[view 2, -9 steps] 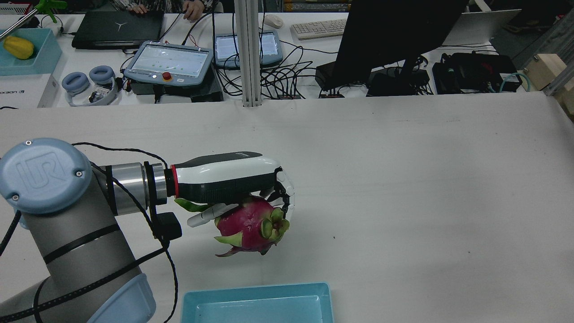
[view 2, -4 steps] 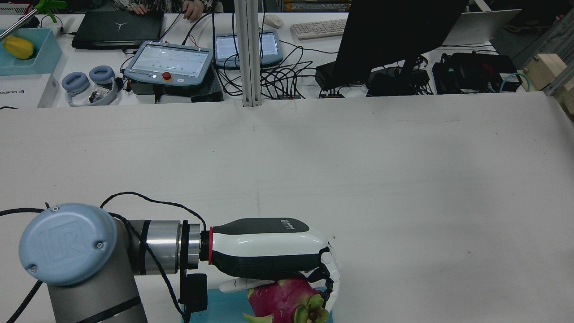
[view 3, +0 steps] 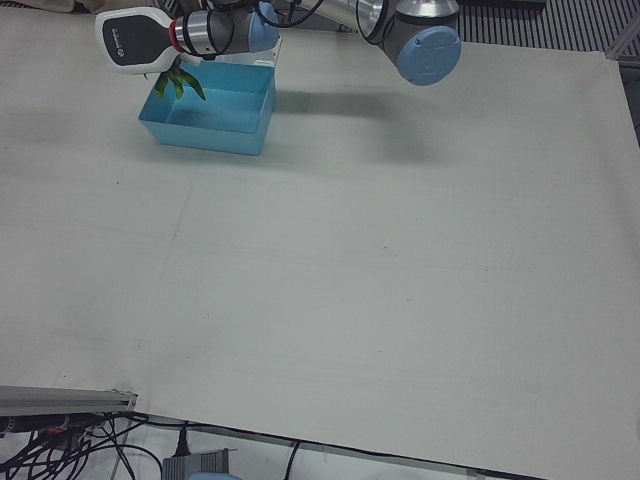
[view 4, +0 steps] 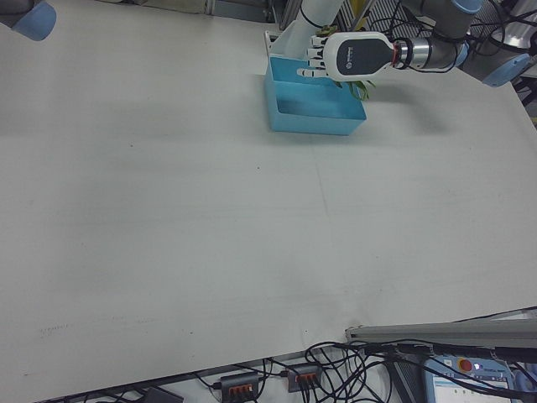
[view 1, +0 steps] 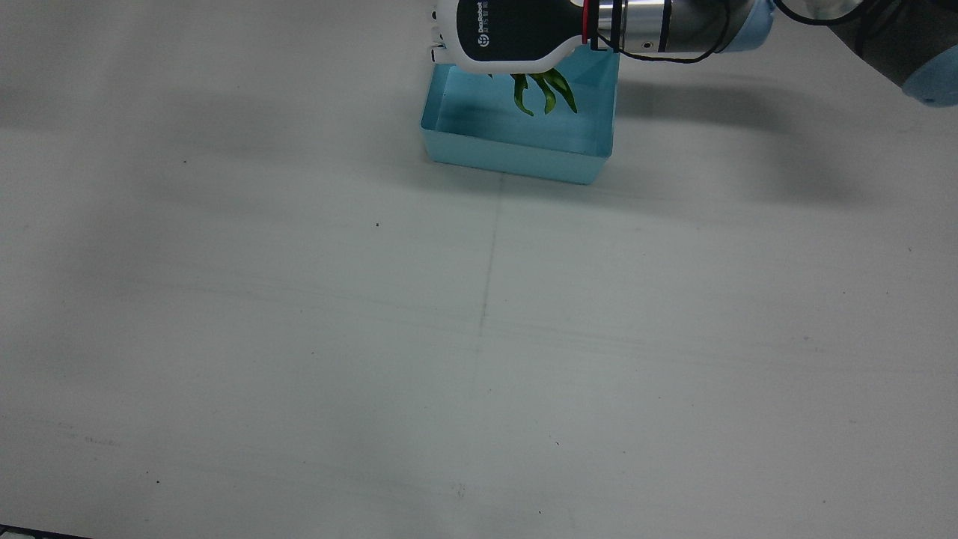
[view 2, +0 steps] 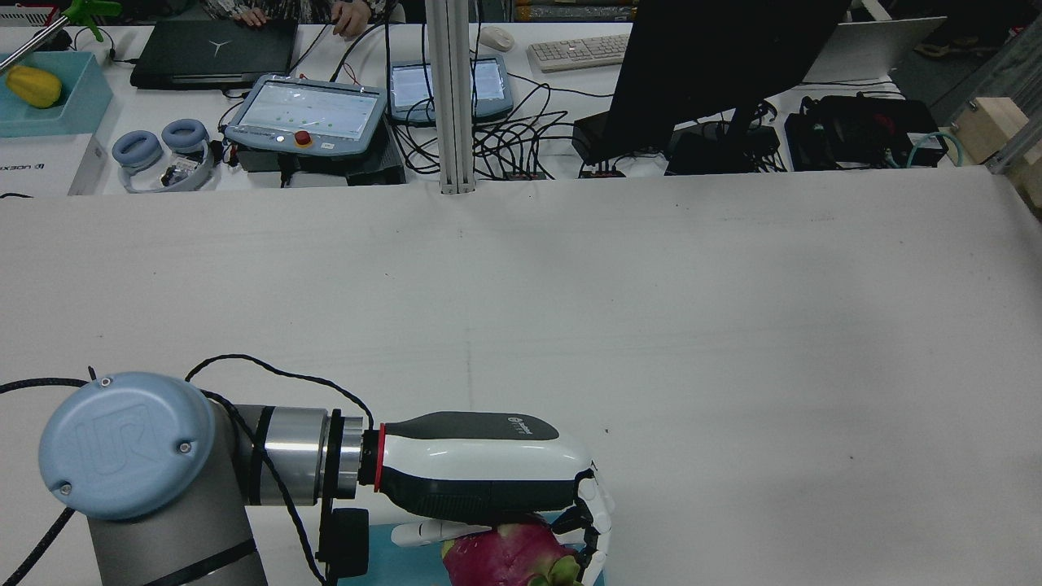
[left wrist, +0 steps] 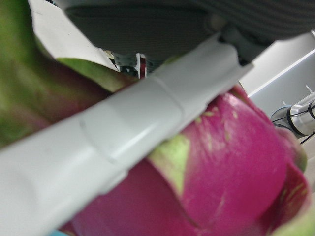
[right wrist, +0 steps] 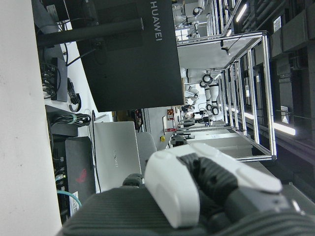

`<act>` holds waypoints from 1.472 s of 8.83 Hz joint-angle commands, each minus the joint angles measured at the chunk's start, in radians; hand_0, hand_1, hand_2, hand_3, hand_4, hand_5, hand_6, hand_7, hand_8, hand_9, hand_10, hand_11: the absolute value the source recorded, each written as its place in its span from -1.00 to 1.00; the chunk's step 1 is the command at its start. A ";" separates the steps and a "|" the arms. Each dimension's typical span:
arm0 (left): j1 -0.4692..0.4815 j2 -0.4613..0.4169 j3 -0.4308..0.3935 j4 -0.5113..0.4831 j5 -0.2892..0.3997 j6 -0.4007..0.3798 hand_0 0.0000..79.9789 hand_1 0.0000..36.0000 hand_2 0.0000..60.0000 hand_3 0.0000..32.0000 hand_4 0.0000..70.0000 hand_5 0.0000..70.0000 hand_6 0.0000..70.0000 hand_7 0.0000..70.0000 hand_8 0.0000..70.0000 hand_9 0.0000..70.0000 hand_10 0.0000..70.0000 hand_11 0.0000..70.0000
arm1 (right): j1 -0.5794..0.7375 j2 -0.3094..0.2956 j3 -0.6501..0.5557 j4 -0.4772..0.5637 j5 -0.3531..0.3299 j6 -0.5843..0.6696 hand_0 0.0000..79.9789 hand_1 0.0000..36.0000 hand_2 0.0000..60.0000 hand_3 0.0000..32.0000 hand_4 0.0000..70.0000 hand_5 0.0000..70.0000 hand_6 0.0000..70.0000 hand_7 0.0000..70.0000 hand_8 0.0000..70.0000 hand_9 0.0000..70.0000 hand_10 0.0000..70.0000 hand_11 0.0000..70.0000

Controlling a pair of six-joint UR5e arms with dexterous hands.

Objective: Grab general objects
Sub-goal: 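Lower the dragon fruit into the blue tray and open the left hand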

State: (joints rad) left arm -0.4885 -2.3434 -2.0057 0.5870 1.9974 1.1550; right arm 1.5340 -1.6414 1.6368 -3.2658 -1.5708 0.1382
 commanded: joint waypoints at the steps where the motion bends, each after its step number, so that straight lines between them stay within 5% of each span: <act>1: -0.007 0.001 -0.005 0.007 0.012 -0.001 1.00 1.00 1.00 -1.00 -0.28 1.00 0.05 0.76 -0.82 -0.69 -0.97 -0.79 | 0.000 0.000 0.000 0.000 0.000 0.000 -1.00 -1.00 -1.00 -1.00 -1.00 -1.00 -1.00 -1.00 -1.00 -1.00 -1.00 -1.00; 2: -0.011 0.001 -0.011 0.007 0.026 -0.001 1.00 1.00 1.00 -1.00 -0.65 1.00 -0.23 0.58 -0.87 -0.73 -1.00 -0.92 | 0.000 0.000 -0.002 0.000 0.000 0.001 -1.00 -1.00 -1.00 -1.00 -1.00 -1.00 -1.00 -1.00 -1.00 -1.00 -1.00 -1.00; 4: -0.033 0.004 -0.014 -0.006 0.055 -0.001 1.00 1.00 1.00 -1.00 -0.80 1.00 -0.35 0.64 -0.90 -0.71 -1.00 -1.00 | 0.000 0.000 -0.002 0.000 0.000 0.001 -1.00 -1.00 -1.00 -1.00 -1.00 -1.00 -1.00 -1.00 -1.00 -1.00 -1.00 -1.00; 7: -0.031 0.006 -0.015 -0.032 0.073 -0.005 1.00 1.00 1.00 -1.00 -0.54 1.00 -0.09 1.00 -0.85 -0.64 -1.00 -1.00 | 0.000 0.000 0.000 0.000 0.000 0.000 -1.00 -1.00 -1.00 -1.00 -1.00 -1.00 -1.00 -1.00 -1.00 -1.00 -1.00 -1.00; 9: -0.033 0.004 -0.015 -0.042 0.098 -0.011 1.00 1.00 1.00 -1.00 -0.03 1.00 0.32 1.00 -0.77 -0.47 -1.00 -1.00 | 0.000 0.000 0.000 0.000 0.000 0.000 -1.00 -1.00 -1.00 -1.00 -1.00 -1.00 -1.00 -1.00 -1.00 -1.00 -1.00 -1.00; 13: -0.030 0.006 -0.015 -0.067 0.100 -0.017 1.00 1.00 1.00 -1.00 0.14 1.00 0.56 1.00 -0.72 -0.47 -1.00 -0.92 | 0.000 0.000 -0.002 0.000 0.000 0.001 -1.00 -1.00 -1.00 -1.00 -1.00 -1.00 -1.00 -1.00 -1.00 -1.00 -1.00 -1.00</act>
State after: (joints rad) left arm -0.5193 -2.3381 -2.0202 0.5315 2.0956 1.1406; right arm 1.5340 -1.6414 1.6355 -3.2658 -1.5708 0.1387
